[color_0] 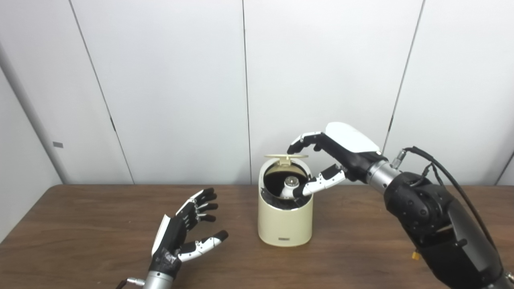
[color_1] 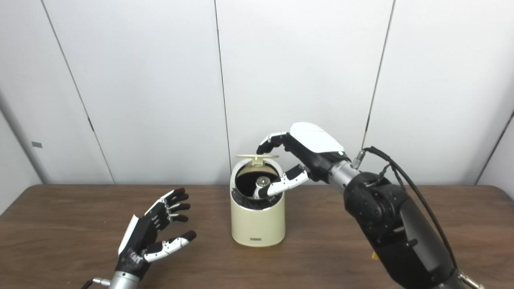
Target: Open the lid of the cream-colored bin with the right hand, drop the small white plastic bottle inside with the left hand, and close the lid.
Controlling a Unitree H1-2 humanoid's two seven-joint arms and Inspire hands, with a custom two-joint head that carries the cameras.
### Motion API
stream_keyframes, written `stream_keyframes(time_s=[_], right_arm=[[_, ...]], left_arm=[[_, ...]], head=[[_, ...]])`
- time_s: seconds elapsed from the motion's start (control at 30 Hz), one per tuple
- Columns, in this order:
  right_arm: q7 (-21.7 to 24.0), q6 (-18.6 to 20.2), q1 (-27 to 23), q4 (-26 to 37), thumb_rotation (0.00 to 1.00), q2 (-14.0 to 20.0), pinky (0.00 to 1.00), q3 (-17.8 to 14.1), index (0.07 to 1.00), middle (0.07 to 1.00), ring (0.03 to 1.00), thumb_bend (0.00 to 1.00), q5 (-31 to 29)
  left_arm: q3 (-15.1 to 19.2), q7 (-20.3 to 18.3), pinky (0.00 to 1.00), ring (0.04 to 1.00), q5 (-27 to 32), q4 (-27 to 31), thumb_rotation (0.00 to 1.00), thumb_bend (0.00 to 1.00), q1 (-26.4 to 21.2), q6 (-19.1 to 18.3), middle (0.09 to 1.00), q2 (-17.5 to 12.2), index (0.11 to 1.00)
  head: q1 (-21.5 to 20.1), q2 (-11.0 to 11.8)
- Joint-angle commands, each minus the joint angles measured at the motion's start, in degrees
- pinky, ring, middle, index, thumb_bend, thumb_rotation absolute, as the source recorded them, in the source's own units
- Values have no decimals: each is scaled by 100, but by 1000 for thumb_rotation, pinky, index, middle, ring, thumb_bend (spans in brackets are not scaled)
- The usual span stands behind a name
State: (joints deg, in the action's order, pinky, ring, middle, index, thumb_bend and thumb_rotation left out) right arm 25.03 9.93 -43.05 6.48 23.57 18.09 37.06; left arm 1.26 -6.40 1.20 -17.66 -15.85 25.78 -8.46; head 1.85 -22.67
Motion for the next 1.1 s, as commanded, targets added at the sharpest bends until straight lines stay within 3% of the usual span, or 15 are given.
stream_keyframes(time_s=[0.0,0.3,0.53,0.87,1.07], right_arm=[[14,-231,-244,191,461,158,767,22,695,730,825,746,152],[192,-489,-242,169,466,220,871,272,707,730,867,783,632],[144,-818,-174,-18,496,204,867,311,724,741,881,788,718],[513,-729,-123,153,499,167,940,337,767,782,922,773,919],[561,-850,-91,267,479,174,934,288,756,772,914,774,864]], left_arm=[[-11,35,680,780,68,-33,104,702,-7,97,840,105,867],[34,12,672,774,88,-102,114,712,-19,110,836,173,860],[42,27,674,771,48,-101,121,712,-6,109,830,208,859],[54,50,667,769,25,-66,129,712,0,112,832,241,863],[59,85,670,772,-1,-42,135,716,3,106,837,259,864]], head=[[5,-11],[27,-54],[87,-95],[128,-143],[147,-178]])
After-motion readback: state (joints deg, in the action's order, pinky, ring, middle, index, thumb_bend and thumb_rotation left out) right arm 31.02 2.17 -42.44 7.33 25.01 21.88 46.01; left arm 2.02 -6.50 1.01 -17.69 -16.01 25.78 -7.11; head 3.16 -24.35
